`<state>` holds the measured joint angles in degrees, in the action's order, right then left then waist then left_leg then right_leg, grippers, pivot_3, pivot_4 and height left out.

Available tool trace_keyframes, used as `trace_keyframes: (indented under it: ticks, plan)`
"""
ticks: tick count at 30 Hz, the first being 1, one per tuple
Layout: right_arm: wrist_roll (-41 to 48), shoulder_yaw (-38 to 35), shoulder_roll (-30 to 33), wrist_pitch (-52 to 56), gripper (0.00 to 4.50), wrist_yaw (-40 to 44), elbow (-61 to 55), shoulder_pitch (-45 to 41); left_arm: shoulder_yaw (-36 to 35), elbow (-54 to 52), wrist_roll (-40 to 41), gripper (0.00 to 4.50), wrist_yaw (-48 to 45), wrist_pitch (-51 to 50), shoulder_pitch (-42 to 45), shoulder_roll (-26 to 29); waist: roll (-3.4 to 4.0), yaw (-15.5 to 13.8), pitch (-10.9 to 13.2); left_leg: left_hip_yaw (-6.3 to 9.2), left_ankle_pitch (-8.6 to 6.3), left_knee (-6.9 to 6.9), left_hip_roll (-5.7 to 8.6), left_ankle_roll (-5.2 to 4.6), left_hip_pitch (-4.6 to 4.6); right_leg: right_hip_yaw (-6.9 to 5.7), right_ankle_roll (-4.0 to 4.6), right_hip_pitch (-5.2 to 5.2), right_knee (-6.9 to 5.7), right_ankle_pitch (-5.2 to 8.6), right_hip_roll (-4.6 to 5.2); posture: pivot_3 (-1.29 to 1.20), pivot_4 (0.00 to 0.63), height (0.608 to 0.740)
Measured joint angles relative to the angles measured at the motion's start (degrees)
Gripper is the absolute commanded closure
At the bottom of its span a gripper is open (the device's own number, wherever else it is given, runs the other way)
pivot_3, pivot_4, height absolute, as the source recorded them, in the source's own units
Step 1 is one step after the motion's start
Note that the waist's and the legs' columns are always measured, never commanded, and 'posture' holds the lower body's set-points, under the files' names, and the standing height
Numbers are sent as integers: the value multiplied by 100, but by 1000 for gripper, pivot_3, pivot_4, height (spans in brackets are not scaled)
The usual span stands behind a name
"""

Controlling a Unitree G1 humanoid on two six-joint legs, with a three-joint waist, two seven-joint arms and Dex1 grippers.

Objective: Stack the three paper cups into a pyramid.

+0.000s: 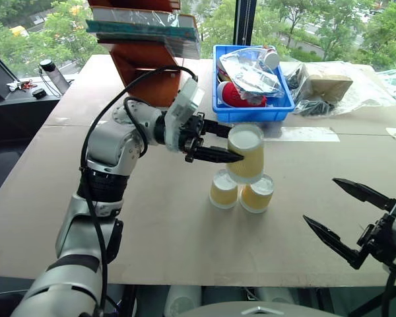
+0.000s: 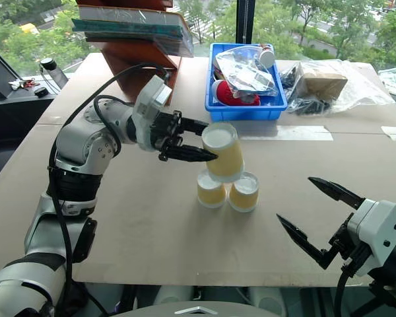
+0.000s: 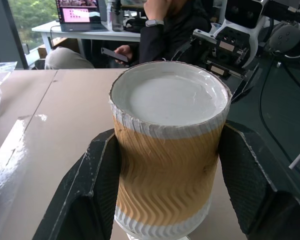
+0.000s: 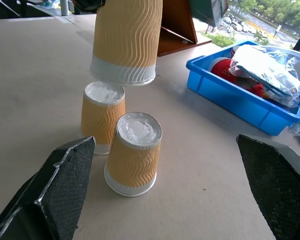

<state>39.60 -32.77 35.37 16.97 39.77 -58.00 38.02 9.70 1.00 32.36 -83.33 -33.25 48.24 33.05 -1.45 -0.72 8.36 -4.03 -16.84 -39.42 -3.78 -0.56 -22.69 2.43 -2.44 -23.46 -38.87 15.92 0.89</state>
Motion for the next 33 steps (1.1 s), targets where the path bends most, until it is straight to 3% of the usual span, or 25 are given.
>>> trace_keyframes:
  ticks: [12,22,23,26,33]
  plan:
    - [-216,-63,-337,-703,0,613,6,805,245,4,-425,2066,278,132,-129,-152,0,-8,0,1,-9,-1,3,-15,-1,0,0,0,1,0,2,0,150,740]
    - [-257,-200,-424,-865,0,804,190,996,387,-30,-585,2066,338,416,-295,-243,3,-8,-2,0,-9,-1,4,-16,1,2,1,0,0,1,2,0,150,740]
    - [-262,-200,-429,-870,0,806,190,998,387,-44,-577,1152,335,391,-298,-240,3,-7,-2,1,-9,-1,4,-16,1,1,1,0,0,1,2,0,150,740]
    - [-274,-199,-440,-890,0,810,190,1002,447,-87,-572,105,227,367,-360,-155,3,-7,-2,1,-9,-1,4,-16,1,1,1,0,0,1,2,0,150,740]
    - [-313,-175,-465,-947,0,868,245,1001,84,-360,-230,35,250,153,-464,71,3,11,-2,4,-9,-1,4,-16,1,3,1,0,0,1,1,0,150,740]
